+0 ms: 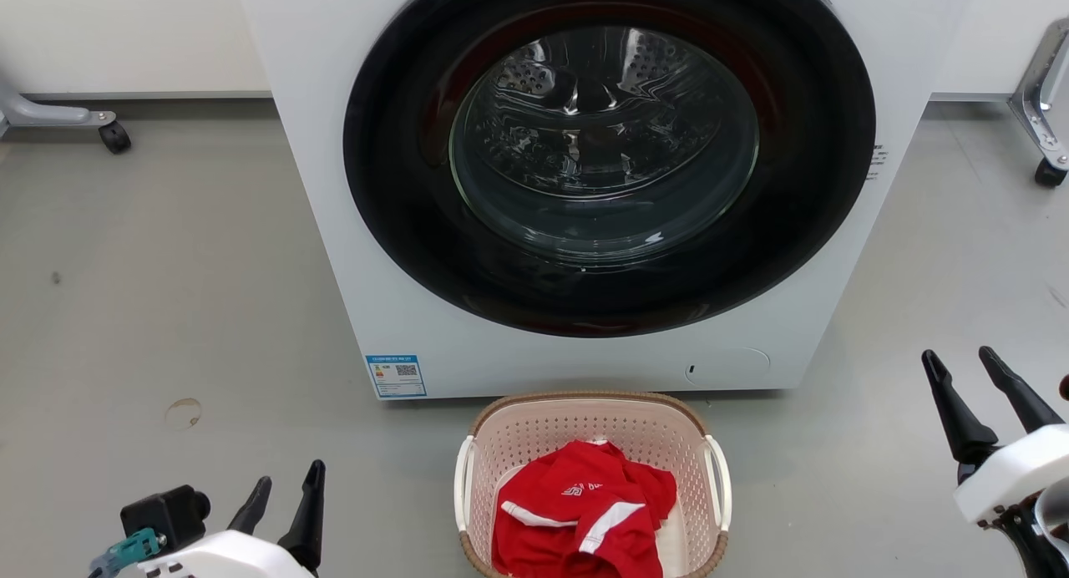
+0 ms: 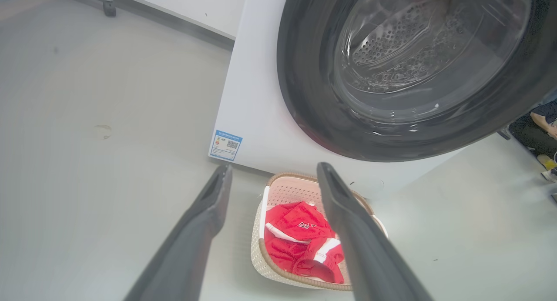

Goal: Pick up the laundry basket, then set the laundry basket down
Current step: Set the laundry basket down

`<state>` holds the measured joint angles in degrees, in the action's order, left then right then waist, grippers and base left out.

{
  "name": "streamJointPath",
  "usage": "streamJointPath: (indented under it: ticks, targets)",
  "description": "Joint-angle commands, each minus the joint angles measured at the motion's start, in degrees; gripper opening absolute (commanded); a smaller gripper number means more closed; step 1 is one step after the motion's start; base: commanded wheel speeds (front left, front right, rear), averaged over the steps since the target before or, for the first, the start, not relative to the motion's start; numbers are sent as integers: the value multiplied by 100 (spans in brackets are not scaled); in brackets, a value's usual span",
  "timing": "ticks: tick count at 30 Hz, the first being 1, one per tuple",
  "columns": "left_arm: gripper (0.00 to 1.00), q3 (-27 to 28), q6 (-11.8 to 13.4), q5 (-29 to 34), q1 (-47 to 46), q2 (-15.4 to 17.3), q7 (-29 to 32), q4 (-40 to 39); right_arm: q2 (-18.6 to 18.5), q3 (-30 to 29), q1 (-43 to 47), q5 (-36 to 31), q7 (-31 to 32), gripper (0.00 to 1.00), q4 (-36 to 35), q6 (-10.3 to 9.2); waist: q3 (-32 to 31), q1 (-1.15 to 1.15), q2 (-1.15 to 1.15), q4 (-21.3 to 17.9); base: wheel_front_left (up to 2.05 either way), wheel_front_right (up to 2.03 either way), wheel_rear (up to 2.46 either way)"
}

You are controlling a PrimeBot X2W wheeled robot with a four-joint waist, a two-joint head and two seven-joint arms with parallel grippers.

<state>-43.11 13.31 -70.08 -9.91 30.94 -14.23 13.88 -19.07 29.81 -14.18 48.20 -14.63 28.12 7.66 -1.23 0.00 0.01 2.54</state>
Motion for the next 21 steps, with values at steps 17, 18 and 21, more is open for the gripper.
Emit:
streamJointPath:
  ticks: [17,18,21]
  targets:
    - [100,351,493,-124,306,650,104,-1144,-155,-588,483,-307,28,100,-483,-17,28,0,-1,-4,0,0,0]
    - [100,356,501,-130,311,655,108,-1160,-147,-602,490,-320,38,100,-500,-17,27,0,-1,-5,0,0,0]
    - [100,364,530,-136,324,670,116,-1201,-117,-649,522,-368,86,100,-549,-17,25,0,-1,0,0,0,0]
